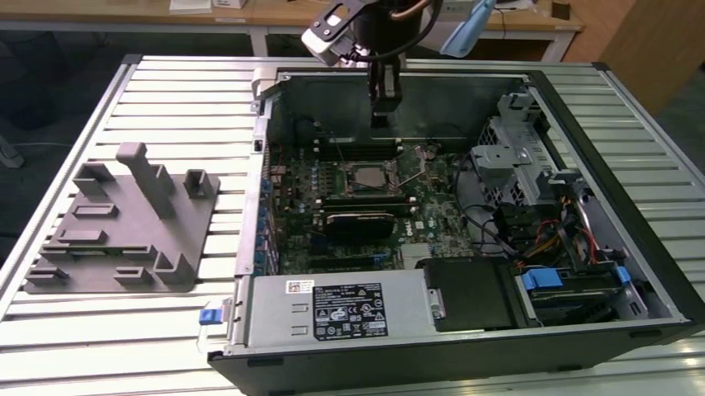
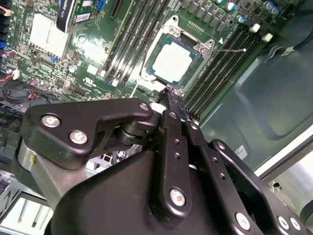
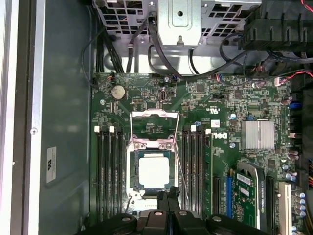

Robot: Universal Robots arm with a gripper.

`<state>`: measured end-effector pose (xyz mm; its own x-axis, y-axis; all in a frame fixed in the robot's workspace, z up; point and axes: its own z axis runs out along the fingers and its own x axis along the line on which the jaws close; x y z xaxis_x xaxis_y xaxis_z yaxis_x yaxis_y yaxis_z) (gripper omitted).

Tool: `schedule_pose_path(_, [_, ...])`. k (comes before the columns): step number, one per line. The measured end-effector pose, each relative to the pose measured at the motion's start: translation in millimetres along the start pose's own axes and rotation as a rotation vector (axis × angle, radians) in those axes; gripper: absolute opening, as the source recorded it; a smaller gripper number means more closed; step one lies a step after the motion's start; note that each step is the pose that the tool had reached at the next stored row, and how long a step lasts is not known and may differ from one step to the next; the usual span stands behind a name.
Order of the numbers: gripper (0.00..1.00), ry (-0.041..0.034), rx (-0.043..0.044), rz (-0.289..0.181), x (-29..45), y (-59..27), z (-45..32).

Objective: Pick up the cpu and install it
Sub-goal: 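Place the cpu into insertion slot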

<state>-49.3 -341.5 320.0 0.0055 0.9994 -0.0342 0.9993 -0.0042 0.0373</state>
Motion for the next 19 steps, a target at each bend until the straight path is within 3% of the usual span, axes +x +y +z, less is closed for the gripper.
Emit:
schedule_pose_path(6, [0.11, 0.0033, -0.0001, 0.000, -4.9, 0.0, 1.4])
schedule_pose_path(13, [0.11, 0.0046, 0.0001, 0.000, -5.1, -0.1, 1.5])
schedule_pose_path(14, [0.11, 0.0097, 0.0002, 0.000, -5.0, 0.6, 4.9])
schedule_pose_path(19, [0.11, 0.0146, 0.0004, 0.001, -5.0, 1.4, 8.9])
